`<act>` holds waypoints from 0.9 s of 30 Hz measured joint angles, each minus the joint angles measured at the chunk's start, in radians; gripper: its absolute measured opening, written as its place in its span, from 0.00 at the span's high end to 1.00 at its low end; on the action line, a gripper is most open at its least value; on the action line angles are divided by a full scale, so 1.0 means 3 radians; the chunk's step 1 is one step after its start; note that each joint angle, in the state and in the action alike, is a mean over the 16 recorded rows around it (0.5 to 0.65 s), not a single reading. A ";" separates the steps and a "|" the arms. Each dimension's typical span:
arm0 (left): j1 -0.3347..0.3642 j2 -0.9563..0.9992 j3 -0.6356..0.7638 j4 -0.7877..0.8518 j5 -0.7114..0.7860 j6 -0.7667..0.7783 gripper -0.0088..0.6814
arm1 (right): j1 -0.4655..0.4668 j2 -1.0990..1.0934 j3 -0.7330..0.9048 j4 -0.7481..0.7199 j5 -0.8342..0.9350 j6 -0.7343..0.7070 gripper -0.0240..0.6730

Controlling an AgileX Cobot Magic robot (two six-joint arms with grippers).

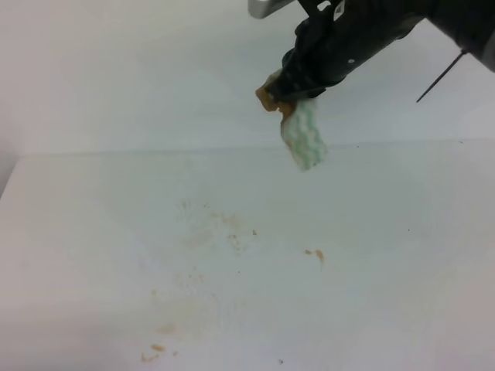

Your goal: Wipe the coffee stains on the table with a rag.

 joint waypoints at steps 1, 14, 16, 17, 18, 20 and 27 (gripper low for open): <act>0.0000 0.0000 0.0000 0.0000 0.0000 0.0000 0.99 | -0.0010 -0.0090 0.0134 0.0015 -0.0069 -0.0016 0.96; 0.0000 0.0000 0.0000 0.0000 0.0000 0.0000 0.99 | -0.0159 -0.1375 0.2684 0.0623 -0.1815 -0.0104 0.97; 0.0000 0.0000 0.0000 0.0000 0.0000 0.0000 0.99 | -0.0172 -0.1464 0.3016 0.0759 -0.2087 -0.0103 0.97; 0.0000 0.0000 0.0000 0.0000 0.0000 0.0000 0.99 | -0.0176 -0.1492 0.3161 0.0824 -0.2209 -0.0103 0.97; 0.0000 0.0000 0.0000 0.0000 0.0000 0.0000 0.99 | -0.0179 -0.1509 0.3289 0.0888 -0.2323 -0.0104 0.97; 0.0000 0.0000 0.0000 0.0000 0.0000 0.0000 0.99 | -0.0181 -0.1508 0.3490 0.1012 -0.2515 -0.0105 0.96; 0.0000 -0.0006 0.0008 0.0000 -0.0003 0.0000 0.99 | -0.0181 -0.1254 0.3753 0.1285 -0.2854 -0.0111 0.96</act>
